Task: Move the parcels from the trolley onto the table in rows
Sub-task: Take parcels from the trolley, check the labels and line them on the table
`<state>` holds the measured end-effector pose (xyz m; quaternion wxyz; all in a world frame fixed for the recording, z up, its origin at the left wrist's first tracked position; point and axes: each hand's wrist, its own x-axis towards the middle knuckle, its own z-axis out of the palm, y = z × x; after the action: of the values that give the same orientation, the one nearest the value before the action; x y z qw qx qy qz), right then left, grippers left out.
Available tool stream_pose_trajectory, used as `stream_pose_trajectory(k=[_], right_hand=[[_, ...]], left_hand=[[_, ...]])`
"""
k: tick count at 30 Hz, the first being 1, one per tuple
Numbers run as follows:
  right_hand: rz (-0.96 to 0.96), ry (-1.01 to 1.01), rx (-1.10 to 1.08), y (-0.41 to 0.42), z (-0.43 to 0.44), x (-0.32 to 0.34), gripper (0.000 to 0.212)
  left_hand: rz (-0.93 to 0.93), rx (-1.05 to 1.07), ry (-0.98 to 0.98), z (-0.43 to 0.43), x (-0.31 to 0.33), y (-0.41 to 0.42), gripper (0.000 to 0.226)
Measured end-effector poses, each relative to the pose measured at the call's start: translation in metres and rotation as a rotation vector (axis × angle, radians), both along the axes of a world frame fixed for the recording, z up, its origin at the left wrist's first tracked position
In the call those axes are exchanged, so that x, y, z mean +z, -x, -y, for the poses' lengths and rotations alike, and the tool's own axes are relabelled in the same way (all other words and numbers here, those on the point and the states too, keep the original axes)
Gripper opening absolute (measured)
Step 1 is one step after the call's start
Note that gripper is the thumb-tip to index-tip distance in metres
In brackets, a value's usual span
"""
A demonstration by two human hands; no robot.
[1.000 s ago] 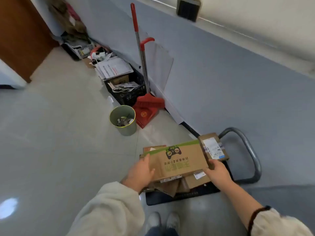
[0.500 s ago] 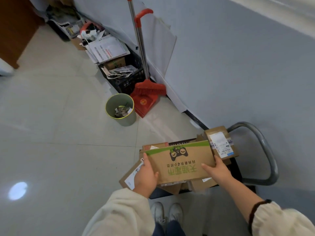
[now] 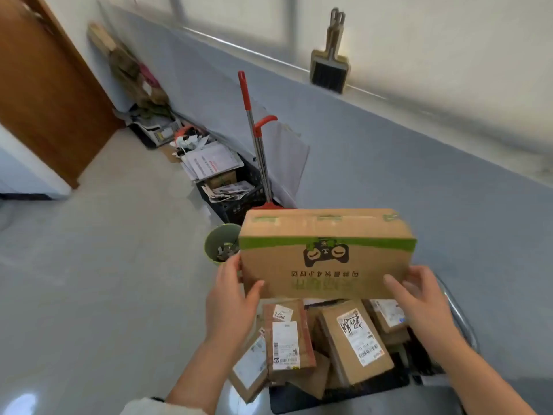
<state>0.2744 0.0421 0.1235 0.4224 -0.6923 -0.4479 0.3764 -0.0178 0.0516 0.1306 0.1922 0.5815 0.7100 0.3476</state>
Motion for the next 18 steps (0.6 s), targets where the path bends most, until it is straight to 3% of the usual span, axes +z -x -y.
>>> stream_pose_trajectory(k=[2,4,7,11,15,18], right_hand=[[-0.137,-0.081,-0.031,0.001,0.001,0.025,0.002],[-0.313,-0.130,-0.082,-0.001,-0.001,0.046,0.012],[-0.568,-0.092,-0.149,-0.006,0.002,0.075,0.029],[-0.422,-0.148,-0.051,-0.012,0.011,0.096,0.024],[-0.373,-0.170,0.039,-0.022,0.019,0.103,0.056],[-0.376,-0.260,0.110,-0.027,0.029,0.109,0.032]], left_hand=[[0.256,-0.048,-0.121,0.004,0.036,0.008,0.028],[0.527,-0.085,-0.170,0.009,0.065,0.014,0.004],[0.701,-0.107,-0.193,0.012,0.090,0.017,0.037],[0.681,-0.125,-0.173,0.014,0.113,0.018,0.042],[0.648,-0.183,-0.193,0.020,0.122,0.017,0.040],[0.658,-0.233,-0.216,0.023,0.126,0.018,0.028]])
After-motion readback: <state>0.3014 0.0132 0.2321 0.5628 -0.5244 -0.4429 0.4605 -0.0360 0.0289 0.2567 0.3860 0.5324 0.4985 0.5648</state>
